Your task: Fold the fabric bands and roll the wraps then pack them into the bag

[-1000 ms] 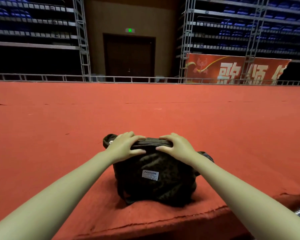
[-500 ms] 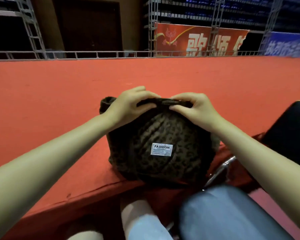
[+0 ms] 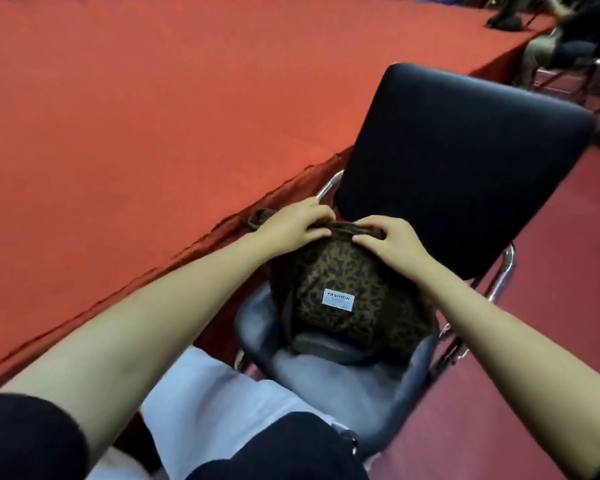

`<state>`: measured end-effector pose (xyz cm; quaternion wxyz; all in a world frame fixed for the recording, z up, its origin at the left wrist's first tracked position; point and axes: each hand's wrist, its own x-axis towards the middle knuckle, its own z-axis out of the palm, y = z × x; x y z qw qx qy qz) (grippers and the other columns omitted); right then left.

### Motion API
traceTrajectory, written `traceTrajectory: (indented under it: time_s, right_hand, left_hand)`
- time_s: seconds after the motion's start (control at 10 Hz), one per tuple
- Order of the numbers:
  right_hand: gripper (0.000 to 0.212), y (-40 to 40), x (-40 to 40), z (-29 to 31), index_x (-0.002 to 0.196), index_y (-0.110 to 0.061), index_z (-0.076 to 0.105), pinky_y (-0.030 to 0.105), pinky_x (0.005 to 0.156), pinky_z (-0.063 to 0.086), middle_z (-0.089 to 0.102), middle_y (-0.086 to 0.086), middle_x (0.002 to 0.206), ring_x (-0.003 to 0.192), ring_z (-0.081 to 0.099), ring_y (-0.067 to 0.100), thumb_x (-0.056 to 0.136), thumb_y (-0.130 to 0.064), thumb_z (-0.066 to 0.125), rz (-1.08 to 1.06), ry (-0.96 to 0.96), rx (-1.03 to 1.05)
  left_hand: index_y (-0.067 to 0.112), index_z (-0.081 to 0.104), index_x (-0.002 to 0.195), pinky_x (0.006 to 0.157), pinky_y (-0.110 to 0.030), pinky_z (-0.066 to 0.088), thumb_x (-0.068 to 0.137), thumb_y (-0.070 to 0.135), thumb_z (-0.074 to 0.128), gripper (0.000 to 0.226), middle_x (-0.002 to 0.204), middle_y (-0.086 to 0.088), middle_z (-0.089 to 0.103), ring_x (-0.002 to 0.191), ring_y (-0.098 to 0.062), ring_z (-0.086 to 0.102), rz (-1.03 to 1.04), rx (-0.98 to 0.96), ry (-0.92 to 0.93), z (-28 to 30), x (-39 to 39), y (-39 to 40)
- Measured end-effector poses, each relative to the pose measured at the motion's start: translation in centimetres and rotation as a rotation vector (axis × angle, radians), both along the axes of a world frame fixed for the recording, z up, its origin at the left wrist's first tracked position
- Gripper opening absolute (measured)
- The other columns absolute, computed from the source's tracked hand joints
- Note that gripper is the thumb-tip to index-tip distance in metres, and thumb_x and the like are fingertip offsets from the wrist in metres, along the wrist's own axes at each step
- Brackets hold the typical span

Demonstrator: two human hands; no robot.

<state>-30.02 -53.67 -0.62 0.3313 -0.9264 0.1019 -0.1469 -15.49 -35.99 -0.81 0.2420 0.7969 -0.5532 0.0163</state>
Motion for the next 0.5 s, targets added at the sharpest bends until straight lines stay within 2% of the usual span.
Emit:
traceTrajectory:
  time_s: [0.1,0.2,0.3,0.5]
  right_hand:
    - [0.023,-0.9,-0.4,-5.6,0.107,-0.021,0.067,0.029,0.084,0.041,0.066,-0.001,0.104,0.101,0.060,0.019,0.090,-0.034,0.060,-0.173,0.113,-0.085]
    - [0.027,-0.7,0.3,-5.7,0.113,-0.027,0.062,0.032,0.077,0.041,0.053,-0.004,0.095,0.095,0.056,0.020,0.092,-0.041,0.053,-0.165,0.117,-0.194]
    - [0.026,-0.2,1.0,-5.0,0.109,-0.032,0.062,0.031,0.072,0.040,0.049,-0.007,0.089,0.093,0.052,0.016,0.089,-0.046,0.054,-0.056,0.120,-0.296]
    - [0.038,0.9,1.1,-4.9,0.120,-0.029,0.056,0.030,0.076,0.042,0.054,-0.006,0.099,0.098,0.051,0.015,0.087,-0.049,0.056,-0.001,0.066,-0.452]
  left_hand:
    - [0.018,0.056,0.123,0.088,-0.037,0.039,0.089,0.035,0.059,0.038,0.115,-0.009,0.053,0.107,-0.029,0.049,0.105,0.221,-0.070,-5.5,-0.2,-0.6]
    - [0.018,0.053,0.128,0.087,-0.040,0.037,0.091,0.038,0.054,0.042,0.118,-0.009,0.054,0.108,-0.030,0.049,0.126,0.230,-0.152,-6.4,0.4,0.0]
    - [0.021,0.052,0.129,0.089,-0.039,0.037,0.092,0.042,0.052,0.043,0.118,-0.009,0.055,0.109,-0.030,0.049,0.129,0.242,-0.125,-5.9,1.4,1.1]
    - [0.029,0.054,0.126,0.096,-0.037,0.036,0.089,0.050,0.052,0.043,0.117,-0.003,0.055,0.112,-0.022,0.049,0.158,0.162,-0.021,-5.6,1.2,2.2]
